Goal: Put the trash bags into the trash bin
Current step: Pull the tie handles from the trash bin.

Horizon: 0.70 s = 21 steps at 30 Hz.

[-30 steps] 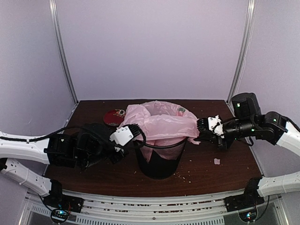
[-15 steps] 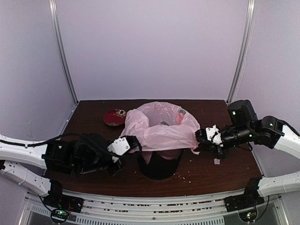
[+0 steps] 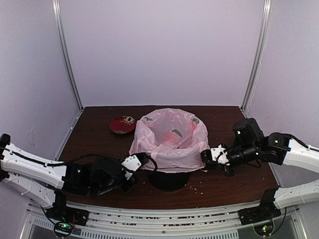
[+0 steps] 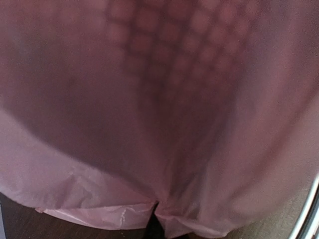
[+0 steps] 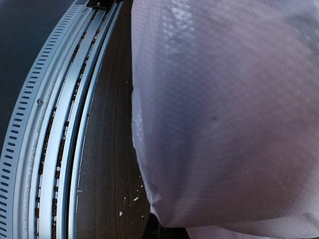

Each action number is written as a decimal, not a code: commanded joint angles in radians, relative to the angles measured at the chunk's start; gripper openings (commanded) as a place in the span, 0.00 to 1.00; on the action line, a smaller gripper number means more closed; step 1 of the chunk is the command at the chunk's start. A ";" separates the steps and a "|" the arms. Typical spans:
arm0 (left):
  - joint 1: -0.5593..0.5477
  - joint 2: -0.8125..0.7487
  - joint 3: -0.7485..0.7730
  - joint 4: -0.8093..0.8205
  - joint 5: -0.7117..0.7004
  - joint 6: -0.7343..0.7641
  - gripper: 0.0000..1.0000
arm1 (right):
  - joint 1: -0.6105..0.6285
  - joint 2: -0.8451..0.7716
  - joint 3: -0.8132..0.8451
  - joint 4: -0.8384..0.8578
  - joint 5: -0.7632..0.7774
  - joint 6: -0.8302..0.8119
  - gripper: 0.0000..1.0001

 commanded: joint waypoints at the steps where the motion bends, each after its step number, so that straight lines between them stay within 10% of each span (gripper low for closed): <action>1: 0.042 0.091 -0.037 0.327 -0.057 0.104 0.00 | 0.006 0.048 -0.049 0.147 0.068 0.009 0.00; 21: 0.214 0.470 0.168 0.560 0.205 0.146 0.00 | -0.096 0.135 -0.107 0.356 0.294 0.106 0.00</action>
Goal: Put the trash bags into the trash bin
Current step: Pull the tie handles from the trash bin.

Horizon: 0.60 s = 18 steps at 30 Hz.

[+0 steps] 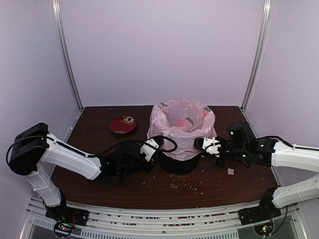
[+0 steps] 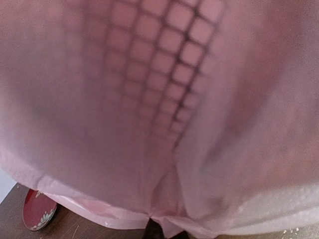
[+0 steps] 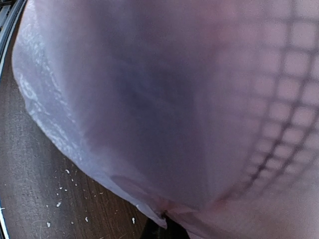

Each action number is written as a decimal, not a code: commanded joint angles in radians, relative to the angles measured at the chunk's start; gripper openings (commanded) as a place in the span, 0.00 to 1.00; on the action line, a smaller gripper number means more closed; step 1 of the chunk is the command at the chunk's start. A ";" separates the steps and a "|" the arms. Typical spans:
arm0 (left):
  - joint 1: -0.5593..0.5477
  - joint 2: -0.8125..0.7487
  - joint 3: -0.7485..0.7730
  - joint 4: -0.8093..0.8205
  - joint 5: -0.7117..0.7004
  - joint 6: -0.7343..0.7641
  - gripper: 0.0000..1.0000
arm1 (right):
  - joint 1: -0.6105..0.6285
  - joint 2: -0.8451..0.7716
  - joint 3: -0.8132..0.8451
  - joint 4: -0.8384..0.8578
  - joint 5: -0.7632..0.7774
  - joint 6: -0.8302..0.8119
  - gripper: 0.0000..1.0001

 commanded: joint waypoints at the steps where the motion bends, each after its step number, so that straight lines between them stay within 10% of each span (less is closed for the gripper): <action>1: 0.002 0.033 0.027 0.044 0.097 -0.015 0.00 | -0.025 0.022 0.005 -0.003 0.015 0.021 0.00; 14: -0.002 -0.162 -0.126 0.092 0.109 0.005 0.00 | -0.099 -0.104 0.004 -0.099 -0.071 0.001 0.00; 18: -0.012 -0.271 -0.133 0.033 0.102 0.030 0.22 | -0.101 -0.193 0.066 -0.212 -0.137 -0.015 0.25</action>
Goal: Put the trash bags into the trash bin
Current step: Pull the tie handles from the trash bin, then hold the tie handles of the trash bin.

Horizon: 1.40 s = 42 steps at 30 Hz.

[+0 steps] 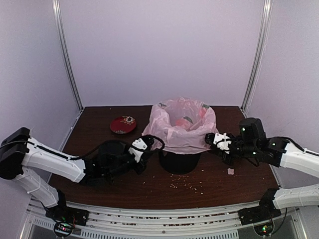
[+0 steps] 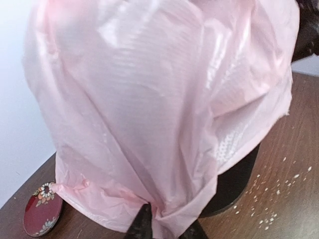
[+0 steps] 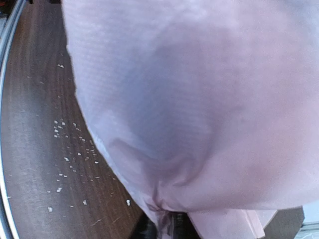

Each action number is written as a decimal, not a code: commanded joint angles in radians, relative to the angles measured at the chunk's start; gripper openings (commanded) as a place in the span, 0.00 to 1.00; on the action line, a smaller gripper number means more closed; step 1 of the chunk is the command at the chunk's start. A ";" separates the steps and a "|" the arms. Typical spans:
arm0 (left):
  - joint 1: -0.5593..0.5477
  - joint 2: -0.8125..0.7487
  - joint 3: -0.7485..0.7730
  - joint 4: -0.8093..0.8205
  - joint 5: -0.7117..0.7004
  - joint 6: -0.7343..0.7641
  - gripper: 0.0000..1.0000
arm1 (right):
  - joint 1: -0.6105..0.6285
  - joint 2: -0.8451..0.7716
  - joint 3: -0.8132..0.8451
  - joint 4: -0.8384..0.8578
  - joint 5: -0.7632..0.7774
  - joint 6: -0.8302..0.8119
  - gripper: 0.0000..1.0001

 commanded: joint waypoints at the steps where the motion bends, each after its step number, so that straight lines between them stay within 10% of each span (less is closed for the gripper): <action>1: -0.017 -0.122 -0.008 -0.031 0.009 0.029 0.28 | -0.002 -0.088 0.103 -0.167 -0.112 -0.027 0.36; 5: -0.040 -0.222 -0.021 -0.137 -0.007 0.030 0.41 | -0.002 -0.097 0.191 -0.378 -0.167 -0.085 0.60; 9: -0.059 -0.335 -0.066 -0.255 -0.014 0.009 0.47 | -0.004 -0.117 0.280 -0.502 -0.172 -0.090 0.63; 16: -0.069 -0.440 -0.055 -0.446 -0.028 -0.074 0.52 | -0.016 0.151 0.748 -0.608 -0.293 0.050 0.49; 23: -0.035 -0.403 0.121 -0.560 -0.110 -0.348 0.71 | -0.016 0.733 1.384 -0.851 -0.243 0.151 0.14; 26: 0.048 -0.425 0.119 -0.529 -0.040 -0.456 0.73 | -0.010 0.876 1.466 -0.905 -0.226 0.104 0.00; 42: 0.368 -0.103 0.125 -0.201 0.407 -0.743 0.75 | 0.047 1.241 1.680 -1.069 -0.127 -0.049 0.00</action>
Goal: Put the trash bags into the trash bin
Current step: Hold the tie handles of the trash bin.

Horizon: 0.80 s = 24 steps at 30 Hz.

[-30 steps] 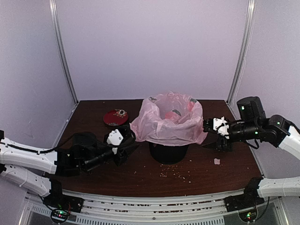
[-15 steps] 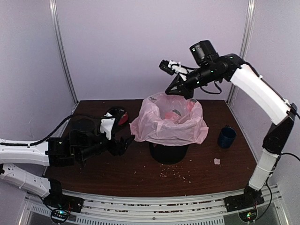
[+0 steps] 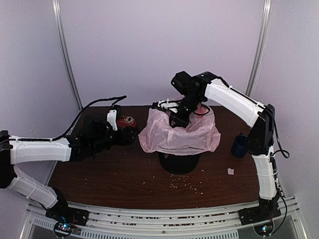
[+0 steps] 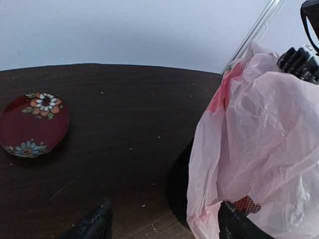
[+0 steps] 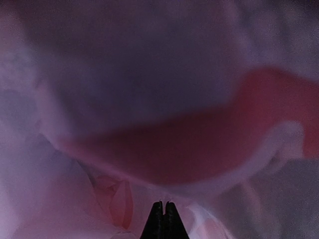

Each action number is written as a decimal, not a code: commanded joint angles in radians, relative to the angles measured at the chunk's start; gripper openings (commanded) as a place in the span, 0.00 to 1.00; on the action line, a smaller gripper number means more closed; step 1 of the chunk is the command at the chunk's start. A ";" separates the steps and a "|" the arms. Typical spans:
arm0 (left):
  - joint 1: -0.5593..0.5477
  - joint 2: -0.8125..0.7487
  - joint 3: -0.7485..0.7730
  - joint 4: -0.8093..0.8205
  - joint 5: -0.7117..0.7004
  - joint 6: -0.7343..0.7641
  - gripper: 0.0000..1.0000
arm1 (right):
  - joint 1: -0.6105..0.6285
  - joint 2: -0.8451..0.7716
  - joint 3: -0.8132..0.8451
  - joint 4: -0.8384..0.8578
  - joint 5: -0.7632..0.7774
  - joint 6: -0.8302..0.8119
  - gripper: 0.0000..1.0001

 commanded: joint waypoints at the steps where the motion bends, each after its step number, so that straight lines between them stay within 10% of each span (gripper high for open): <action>1: 0.011 0.093 0.003 0.210 0.181 -0.084 0.75 | 0.020 0.025 0.023 -0.063 0.045 -0.057 0.00; 8: 0.021 0.194 0.027 0.250 0.231 -0.095 0.68 | 0.014 -0.057 0.008 -0.003 0.043 -0.053 0.00; 24: 0.026 0.200 0.063 0.194 0.185 -0.073 0.02 | -0.025 -0.125 -0.096 -0.072 0.043 -0.197 0.00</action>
